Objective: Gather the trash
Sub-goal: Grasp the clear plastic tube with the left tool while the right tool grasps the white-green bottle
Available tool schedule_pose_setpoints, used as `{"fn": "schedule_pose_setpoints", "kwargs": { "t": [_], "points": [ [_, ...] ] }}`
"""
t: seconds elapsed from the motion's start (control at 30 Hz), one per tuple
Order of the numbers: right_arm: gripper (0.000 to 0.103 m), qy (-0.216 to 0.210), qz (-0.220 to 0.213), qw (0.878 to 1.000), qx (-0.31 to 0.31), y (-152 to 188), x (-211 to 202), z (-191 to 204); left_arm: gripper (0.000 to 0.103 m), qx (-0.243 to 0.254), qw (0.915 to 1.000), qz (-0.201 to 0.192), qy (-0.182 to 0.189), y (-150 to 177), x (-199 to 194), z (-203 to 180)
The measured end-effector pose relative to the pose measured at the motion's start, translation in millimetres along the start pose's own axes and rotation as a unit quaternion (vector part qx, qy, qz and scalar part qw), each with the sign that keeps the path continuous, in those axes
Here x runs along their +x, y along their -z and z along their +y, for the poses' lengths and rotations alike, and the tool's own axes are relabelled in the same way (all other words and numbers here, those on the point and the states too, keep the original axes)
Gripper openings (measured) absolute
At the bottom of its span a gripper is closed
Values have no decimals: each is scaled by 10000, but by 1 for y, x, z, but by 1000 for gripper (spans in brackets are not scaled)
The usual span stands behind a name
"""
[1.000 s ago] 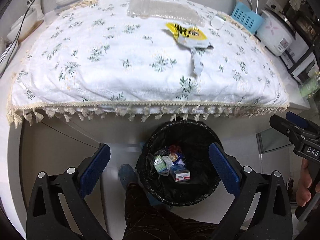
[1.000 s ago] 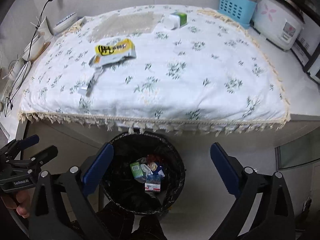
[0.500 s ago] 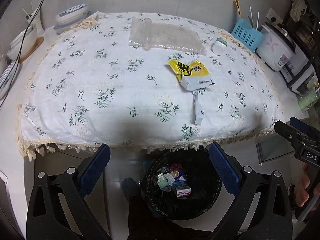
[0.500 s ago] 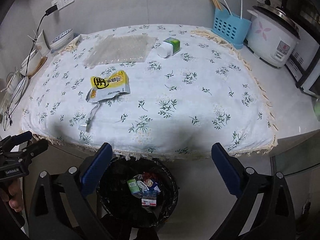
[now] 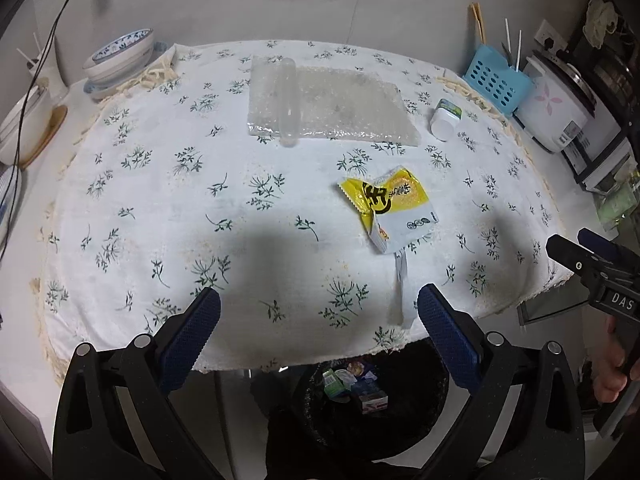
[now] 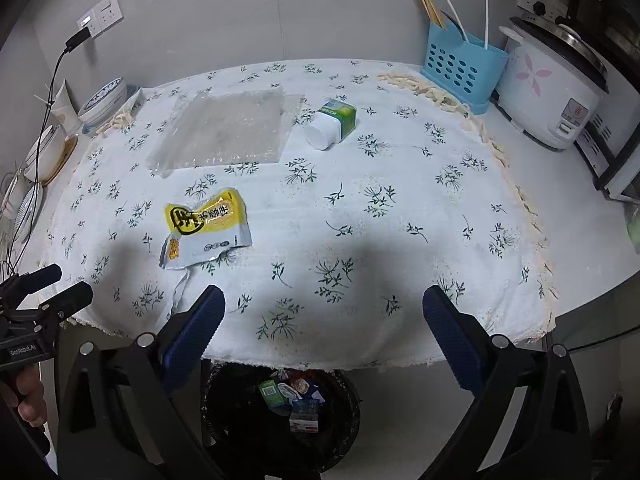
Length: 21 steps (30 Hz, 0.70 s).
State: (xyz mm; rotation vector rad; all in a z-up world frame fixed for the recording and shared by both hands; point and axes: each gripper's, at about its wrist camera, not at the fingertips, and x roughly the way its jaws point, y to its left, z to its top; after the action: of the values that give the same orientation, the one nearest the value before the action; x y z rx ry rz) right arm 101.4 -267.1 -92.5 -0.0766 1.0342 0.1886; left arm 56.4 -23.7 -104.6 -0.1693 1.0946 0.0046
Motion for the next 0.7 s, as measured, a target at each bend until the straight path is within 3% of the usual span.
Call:
{"fn": "schedule_pose_setpoints", "kwargs": {
  "t": [0.7],
  "points": [
    [95,378,277,9981,395,-116,84,1,96,-50,9998,97,-135,-146,75,46]
  ]
}}
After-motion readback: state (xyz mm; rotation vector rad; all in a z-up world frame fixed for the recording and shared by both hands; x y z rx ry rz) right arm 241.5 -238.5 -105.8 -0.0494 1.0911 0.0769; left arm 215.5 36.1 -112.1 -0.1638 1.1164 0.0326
